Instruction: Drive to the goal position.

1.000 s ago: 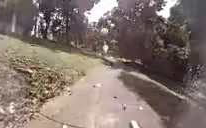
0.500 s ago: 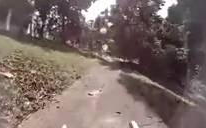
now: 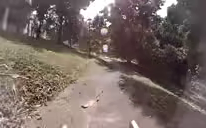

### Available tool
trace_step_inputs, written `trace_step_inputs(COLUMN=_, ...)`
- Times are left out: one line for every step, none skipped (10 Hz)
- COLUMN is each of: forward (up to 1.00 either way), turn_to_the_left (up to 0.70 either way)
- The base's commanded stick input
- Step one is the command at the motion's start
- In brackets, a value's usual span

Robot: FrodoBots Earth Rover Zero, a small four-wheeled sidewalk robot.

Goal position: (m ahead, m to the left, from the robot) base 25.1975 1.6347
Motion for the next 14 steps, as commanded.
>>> trace_step_inputs(forward=0.85, turn_to_the_left=0.0)
trace_step_inputs(forward=0.85, turn_to_the_left=0.0)
trace_step_inputs(forward=0.85, turn_to_the_left=0.0)
trace_step_inputs(forward=0.85, turn_to_the_left=0.0)
trace_step_inputs(forward=0.85, turn_to_the_left=0.0)
trace_step_inputs(forward=0.85, turn_to_the_left=0.0)
trace_step_inputs(forward=0.85, turn_to_the_left=0.0)
trace_step_inputs(forward=0.85, turn_to_the_left=0.0)
trace_step_inputs(forward=0.85, turn_to_the_left=0.0)
trace_step_inputs(forward=0.85, turn_to_the_left=0.0)
trace_step_inputs(forward=0.85, turn_to_the_left=0.0)
trace_step_inputs(forward=0.85, turn_to_the_left=0.0)
trace_step_inputs(forward=0.85, turn_to_the_left=0.0)
trace_step_inputs(forward=0.85, turn_to_the_left=0.0)
